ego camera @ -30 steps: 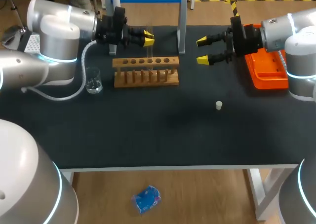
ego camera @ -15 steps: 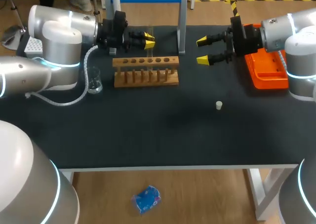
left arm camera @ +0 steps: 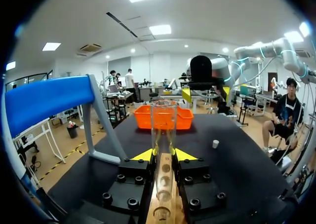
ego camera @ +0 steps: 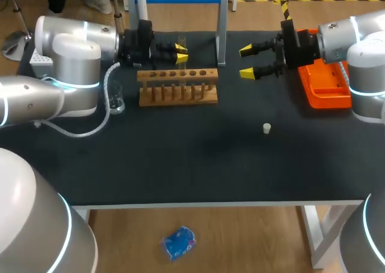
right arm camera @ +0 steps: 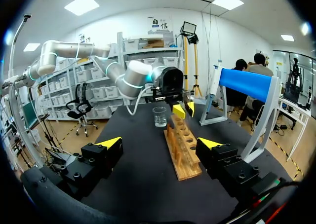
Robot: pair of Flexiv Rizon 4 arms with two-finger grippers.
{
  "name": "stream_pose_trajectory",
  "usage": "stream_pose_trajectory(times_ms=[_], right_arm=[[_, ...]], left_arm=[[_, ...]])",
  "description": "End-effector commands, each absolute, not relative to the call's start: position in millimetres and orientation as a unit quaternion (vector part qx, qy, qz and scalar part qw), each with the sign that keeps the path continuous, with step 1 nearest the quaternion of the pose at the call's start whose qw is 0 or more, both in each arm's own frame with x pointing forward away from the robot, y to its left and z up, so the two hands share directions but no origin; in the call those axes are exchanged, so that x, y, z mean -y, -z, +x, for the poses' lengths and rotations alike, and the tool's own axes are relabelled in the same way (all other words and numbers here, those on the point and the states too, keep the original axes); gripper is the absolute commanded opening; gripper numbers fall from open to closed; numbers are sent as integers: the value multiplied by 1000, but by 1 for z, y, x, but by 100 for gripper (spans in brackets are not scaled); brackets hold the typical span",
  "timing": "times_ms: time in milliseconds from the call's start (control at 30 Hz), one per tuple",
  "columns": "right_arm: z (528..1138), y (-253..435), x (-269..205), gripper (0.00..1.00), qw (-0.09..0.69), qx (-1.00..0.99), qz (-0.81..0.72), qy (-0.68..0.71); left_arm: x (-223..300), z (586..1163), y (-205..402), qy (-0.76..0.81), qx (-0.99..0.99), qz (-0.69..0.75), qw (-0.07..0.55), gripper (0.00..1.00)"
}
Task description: Invert the test tube, pick up the pipette, mount the tip to pipette, aspirate from beaker and dispense into the tube, eject the tip, return the pipette, and cap with the stopper.
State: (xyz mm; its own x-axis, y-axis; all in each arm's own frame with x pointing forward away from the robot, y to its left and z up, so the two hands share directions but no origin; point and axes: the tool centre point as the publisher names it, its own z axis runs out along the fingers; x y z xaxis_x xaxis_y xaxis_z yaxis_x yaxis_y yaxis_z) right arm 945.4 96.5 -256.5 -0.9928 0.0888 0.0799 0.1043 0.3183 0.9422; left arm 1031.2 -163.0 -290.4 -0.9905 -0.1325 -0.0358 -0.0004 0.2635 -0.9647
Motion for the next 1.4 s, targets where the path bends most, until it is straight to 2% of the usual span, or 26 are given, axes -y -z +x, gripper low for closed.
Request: stream_pose_trajectory(times_ms=[33, 700, 733, 767, 800, 1400], right_arm=[[945, 257, -96, 100, 6, 812, -60, 581], [945, 257, -96, 100, 6, 812, -60, 581], [945, 257, -96, 100, 6, 812, -60, 581], [945, 257, -96, 100, 6, 812, -60, 581], [945, 257, -96, 100, 6, 812, -60, 581], [945, 257, -96, 100, 6, 812, -60, 581]], left_arm=[[162, 1025, 292, 607, -791, -44, 63, 0], [167, 1025, 305, 607, -791, -39, 60, 0], [167, 1025, 305, 607, -791, -38, 59, 21], [167, 1025, 305, 606, -792, -38, 59, 89], [167, 1025, 304, 607, -792, -39, 60, 100], [136, 1009, 263, 571, -815, -38, 93, 100]])
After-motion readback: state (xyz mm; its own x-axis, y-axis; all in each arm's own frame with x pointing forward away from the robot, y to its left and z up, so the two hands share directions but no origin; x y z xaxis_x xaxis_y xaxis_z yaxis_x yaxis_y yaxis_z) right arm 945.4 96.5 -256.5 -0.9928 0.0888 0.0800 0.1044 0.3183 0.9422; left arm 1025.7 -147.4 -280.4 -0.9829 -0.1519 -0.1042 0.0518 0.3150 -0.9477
